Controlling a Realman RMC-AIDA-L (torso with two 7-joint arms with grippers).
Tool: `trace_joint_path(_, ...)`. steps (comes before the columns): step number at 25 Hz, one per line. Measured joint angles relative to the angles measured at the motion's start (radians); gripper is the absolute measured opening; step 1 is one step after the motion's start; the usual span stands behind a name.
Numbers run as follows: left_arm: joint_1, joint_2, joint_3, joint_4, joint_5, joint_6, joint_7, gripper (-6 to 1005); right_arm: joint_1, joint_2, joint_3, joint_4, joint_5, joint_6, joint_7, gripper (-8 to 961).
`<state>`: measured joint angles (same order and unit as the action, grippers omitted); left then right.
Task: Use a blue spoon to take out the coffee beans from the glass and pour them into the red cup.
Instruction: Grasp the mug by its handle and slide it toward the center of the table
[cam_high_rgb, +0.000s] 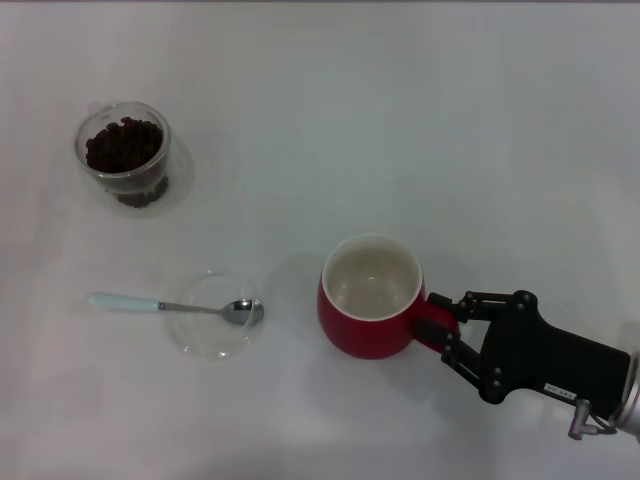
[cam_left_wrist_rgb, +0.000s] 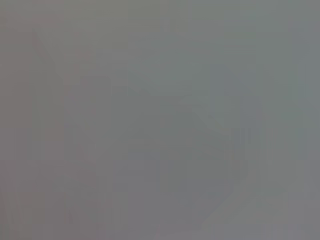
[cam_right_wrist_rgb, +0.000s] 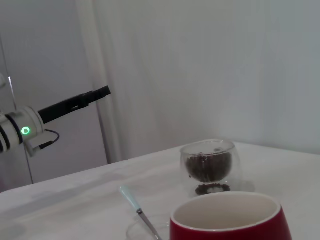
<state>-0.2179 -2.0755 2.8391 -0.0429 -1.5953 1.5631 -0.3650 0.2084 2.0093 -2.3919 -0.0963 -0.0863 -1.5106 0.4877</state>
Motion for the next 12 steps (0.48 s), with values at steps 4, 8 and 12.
trace_joint_path(4, 0.001, 0.000, 0.001, 0.000, 0.000, 0.000, 0.000, 877, 0.003, 0.000, 0.002, -0.004, -0.006, 0.011, 0.011, 261)
trace_joint_path(8, 0.009, 0.000, 0.002, 0.000, 0.000, 0.003, 0.000, 876, 0.002, -0.003, 0.013, 0.001, -0.001, 0.011, 0.012, 293)
trace_joint_path(12, 0.021, -0.002, 0.002, 0.009, 0.000, 0.011, -0.002, 876, 0.001, -0.003, 0.025, 0.004, 0.005, 0.012, 0.015, 324)
